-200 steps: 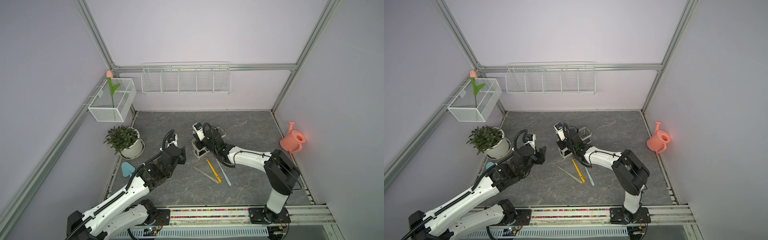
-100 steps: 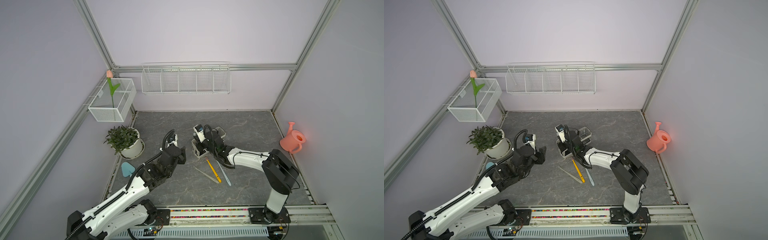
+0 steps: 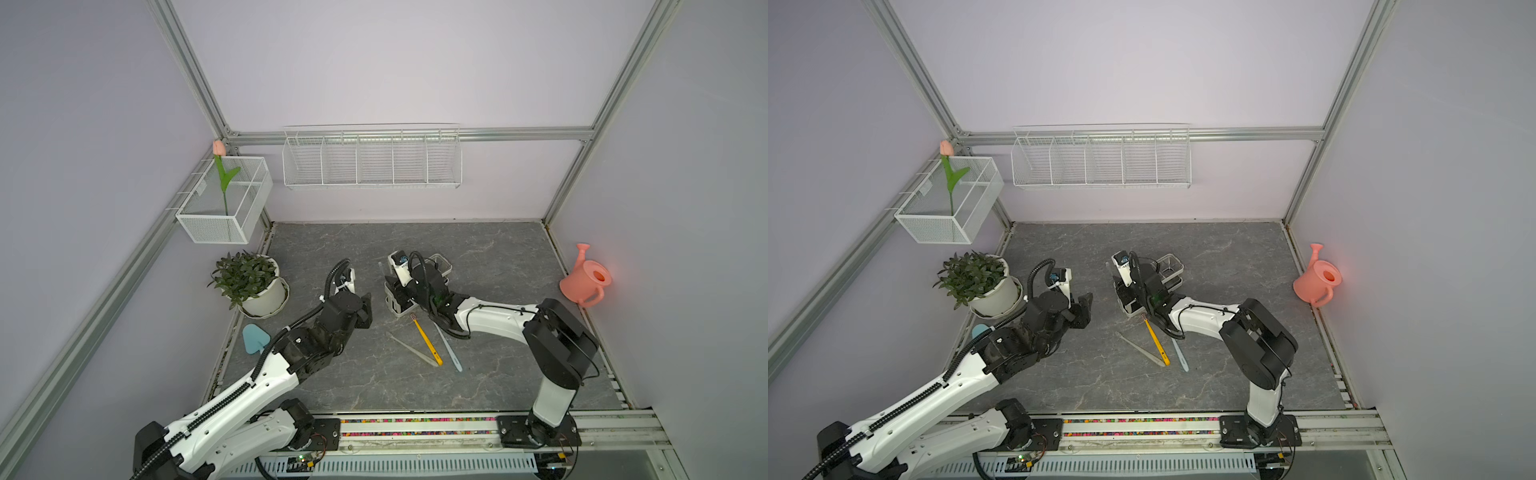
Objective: Place the toothbrush into the toothbrush holder
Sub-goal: Place the toothbrush in the toothbrush holder.
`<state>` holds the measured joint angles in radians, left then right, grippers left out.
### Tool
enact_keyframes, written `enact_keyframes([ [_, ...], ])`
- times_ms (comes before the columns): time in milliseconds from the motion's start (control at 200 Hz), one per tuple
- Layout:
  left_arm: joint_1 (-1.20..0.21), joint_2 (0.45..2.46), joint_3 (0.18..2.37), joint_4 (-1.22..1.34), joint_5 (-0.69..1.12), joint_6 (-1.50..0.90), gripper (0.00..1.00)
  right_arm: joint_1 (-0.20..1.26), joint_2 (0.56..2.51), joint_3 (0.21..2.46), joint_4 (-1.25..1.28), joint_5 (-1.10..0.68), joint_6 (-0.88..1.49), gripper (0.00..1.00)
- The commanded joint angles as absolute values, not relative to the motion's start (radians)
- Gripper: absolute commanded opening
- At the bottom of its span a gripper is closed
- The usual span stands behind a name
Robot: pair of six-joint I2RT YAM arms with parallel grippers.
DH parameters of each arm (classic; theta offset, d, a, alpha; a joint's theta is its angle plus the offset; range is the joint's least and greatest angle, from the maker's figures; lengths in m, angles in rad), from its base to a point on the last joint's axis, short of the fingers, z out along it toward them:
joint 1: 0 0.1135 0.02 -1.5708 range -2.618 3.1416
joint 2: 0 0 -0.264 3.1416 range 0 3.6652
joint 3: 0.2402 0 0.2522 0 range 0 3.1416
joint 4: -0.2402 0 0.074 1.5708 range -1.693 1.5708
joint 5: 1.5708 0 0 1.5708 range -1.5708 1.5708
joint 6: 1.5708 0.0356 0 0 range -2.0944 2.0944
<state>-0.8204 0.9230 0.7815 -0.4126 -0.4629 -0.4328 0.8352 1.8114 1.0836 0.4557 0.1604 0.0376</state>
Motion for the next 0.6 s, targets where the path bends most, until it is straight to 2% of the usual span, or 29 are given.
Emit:
enact_keyframes([
  [0, -0.815, 0.913, 0.781, -0.410, -0.460, -0.438, 0.59, 0.841, 1.760, 1.068, 0.499, 0.164, 0.028, 0.39],
  [115, -0.816, 0.911, 0.780, -0.412, -0.463, -0.437, 0.60, 0.840, 1.726, 1.058, 0.507, 0.175, 0.026, 0.40],
  [260, -0.816, 0.911, 0.783, -0.410, -0.462, -0.434, 0.60, 0.840, 1.647, 1.037, 0.489, 0.197, 0.027, 0.48],
  [415, -0.815, 0.921, 0.803, -0.410, -0.464, -0.422, 0.60, 0.841, 1.520, 1.004, 0.336, 0.267, 0.058, 0.55],
  [510, -0.813, 0.925, 0.819, -0.415, -0.464, -0.422, 0.60, 0.840, 1.433, 0.944, 0.227, 0.208, 0.061, 0.55],
  [595, -0.807, 0.930, 0.851, -0.434, -0.441, -0.417, 0.60, 0.822, 1.395, 0.920, 0.069, 0.074, 0.069, 0.55],
])
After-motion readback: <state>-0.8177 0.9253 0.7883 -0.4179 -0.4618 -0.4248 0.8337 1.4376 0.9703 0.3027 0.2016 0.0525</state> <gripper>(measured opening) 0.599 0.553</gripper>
